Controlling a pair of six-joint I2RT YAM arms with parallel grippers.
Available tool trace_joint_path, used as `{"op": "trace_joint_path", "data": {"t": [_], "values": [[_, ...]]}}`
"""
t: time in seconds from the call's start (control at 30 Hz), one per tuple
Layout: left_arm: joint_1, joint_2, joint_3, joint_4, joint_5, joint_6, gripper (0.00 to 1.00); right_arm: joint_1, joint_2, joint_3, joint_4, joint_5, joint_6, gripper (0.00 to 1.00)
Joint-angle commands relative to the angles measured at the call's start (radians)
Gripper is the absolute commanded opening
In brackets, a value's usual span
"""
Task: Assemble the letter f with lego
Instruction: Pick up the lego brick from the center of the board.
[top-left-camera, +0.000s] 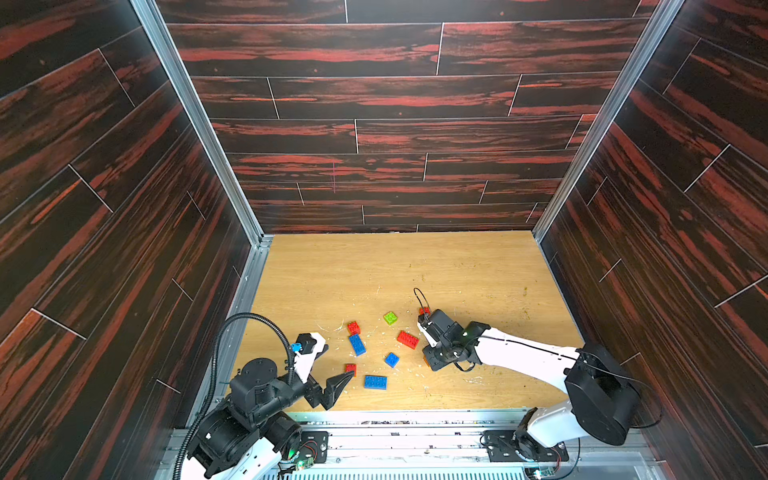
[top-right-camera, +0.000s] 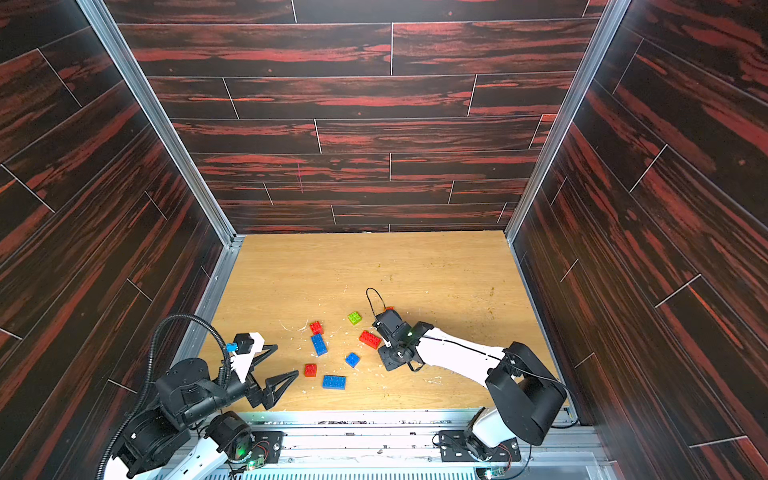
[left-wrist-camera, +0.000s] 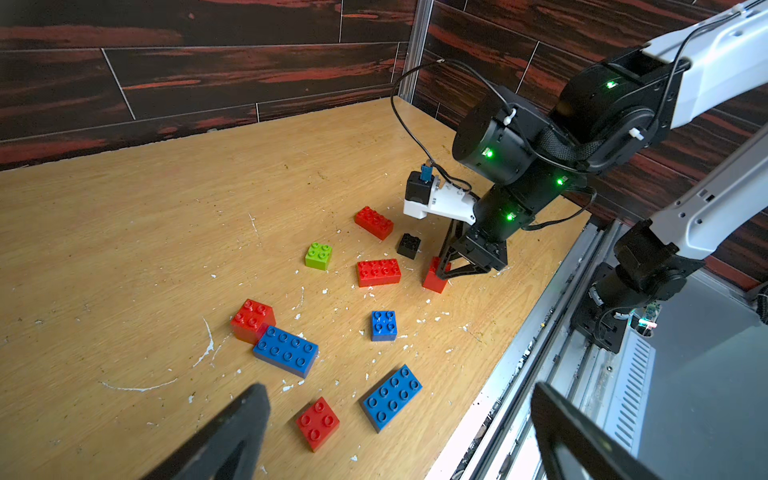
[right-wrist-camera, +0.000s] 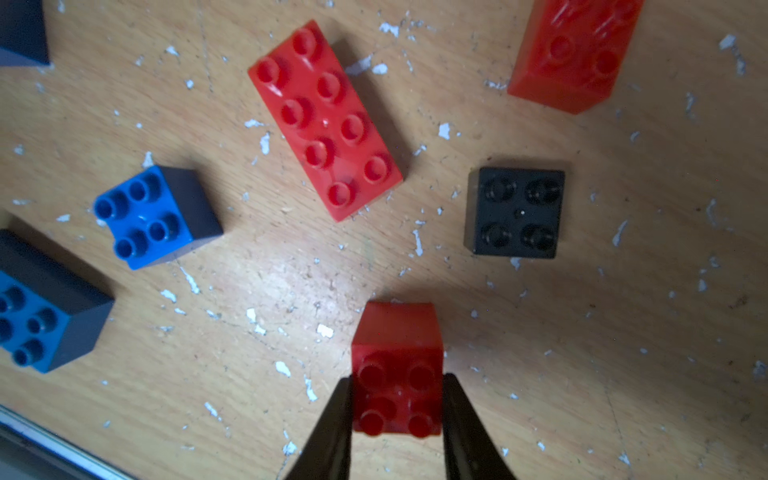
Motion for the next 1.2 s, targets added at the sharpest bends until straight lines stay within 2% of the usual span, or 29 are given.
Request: {"op": "trace_joint_path", "data": {"t": [0.0,0.3,0.53,0.63,0.93,1.17], "values": [[-0.005,0.002,-0.007,0.011,-0.009,0.005,1.00,0.017,0.019,0.022,-0.031,-0.018,-0.003,0.27],[-0.007,-0.002,-0.009,0.012,-0.021,0.003,1.00,0.034,0.019,0.150,-0.148,-0.053,-0.201,0.22],[-0.008,-0.004,-0.010,0.011,-0.023,0.002,1.00,0.035,0.042,0.242,-0.234,-0.143,-0.464,0.27],[-0.008,-0.007,-0.010,0.013,-0.027,0.002,1.00,0.035,0.050,0.259,-0.252,-0.159,-0.531,0.27],[-0.010,-0.016,-0.012,0.020,-0.039,-0.002,1.00,0.107,0.056,0.209,-0.214,-0.170,-0.688,0.26],[-0.012,-0.020,-0.011,0.019,-0.042,-0.003,1.00,0.110,0.058,0.179,-0.142,-0.197,-0.756,0.24]]}}
